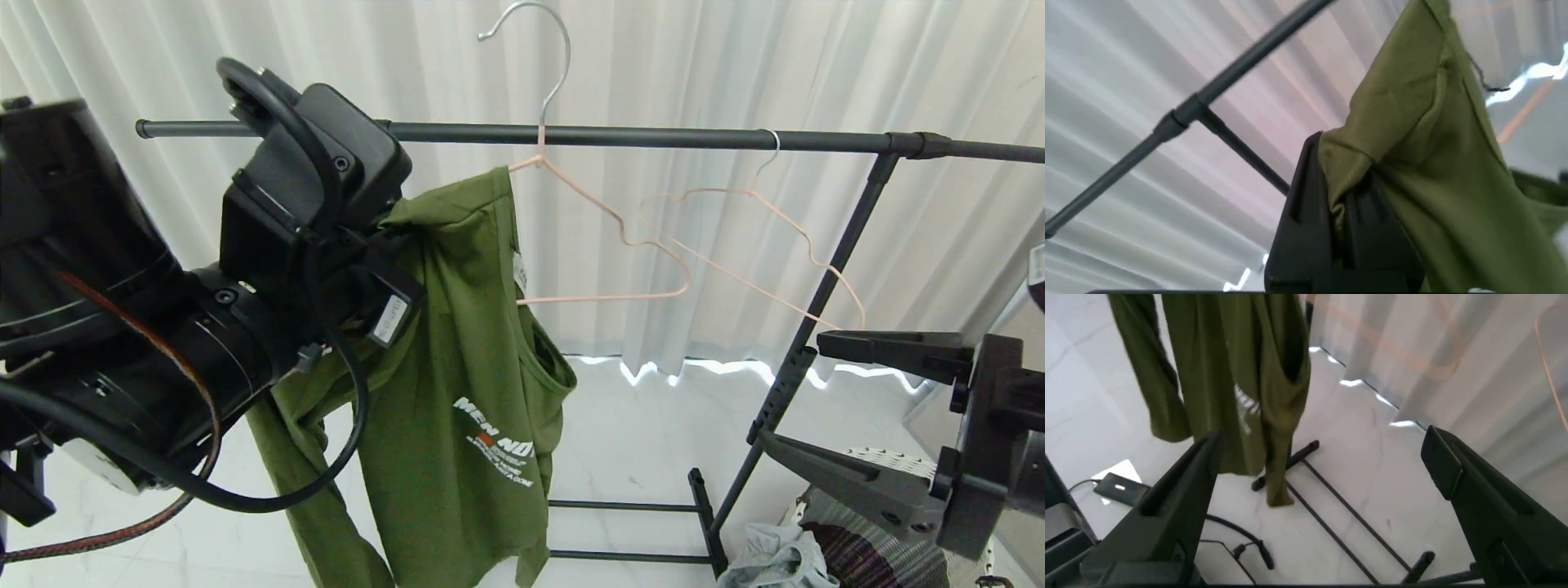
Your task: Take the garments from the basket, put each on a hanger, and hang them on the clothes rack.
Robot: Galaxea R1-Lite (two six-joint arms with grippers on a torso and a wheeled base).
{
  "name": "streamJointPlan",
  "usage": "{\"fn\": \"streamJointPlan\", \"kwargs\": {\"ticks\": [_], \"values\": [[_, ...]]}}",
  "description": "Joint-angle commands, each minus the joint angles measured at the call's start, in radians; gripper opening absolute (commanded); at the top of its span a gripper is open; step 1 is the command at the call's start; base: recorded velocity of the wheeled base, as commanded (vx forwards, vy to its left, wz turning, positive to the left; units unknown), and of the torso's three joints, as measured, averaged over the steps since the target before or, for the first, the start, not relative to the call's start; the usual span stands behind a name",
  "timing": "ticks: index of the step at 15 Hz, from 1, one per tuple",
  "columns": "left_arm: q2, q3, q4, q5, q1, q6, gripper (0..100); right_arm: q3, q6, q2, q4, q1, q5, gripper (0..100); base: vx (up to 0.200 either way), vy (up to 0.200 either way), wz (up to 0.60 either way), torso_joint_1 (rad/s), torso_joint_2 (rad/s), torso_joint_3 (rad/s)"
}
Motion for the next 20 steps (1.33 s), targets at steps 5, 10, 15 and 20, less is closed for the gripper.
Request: {"fn": "streamJointPlan", "kwargs": {"ticks": [5, 10, 15, 20], "values": [[0.009, -0.014, -0.072, 0.007, -0.037, -0.008, 0, -0.03, 0.158, 0.247, -0.087, 0.01, -0.141, 100, 0.0, 0.0, 0.0, 0.0, 0.0, 0.0], [0.011, -0.055, -0.106, 0.007, -0.053, -0.008, 0, -0.04, 0.232, 0.441, -0.47, 0.022, -0.186, 100, 0.0, 0.0, 0.0, 0.0, 0.0, 0.0], [0.006, -0.074, -0.127, 0.001, -0.113, -0.008, 0, -0.093, 0.232, 0.477, -0.492, 0.062, -0.19, 100, 0.0, 0.0, 0.0, 0.0, 0.0, 0.0], [0.009, -0.074, -0.127, 0.001, -0.124, -0.008, 0, -0.138, 0.235, 0.504, -0.498, 0.057, -0.23, 100, 0.0, 0.0, 0.0, 0.0, 0.0, 0.0]]}}
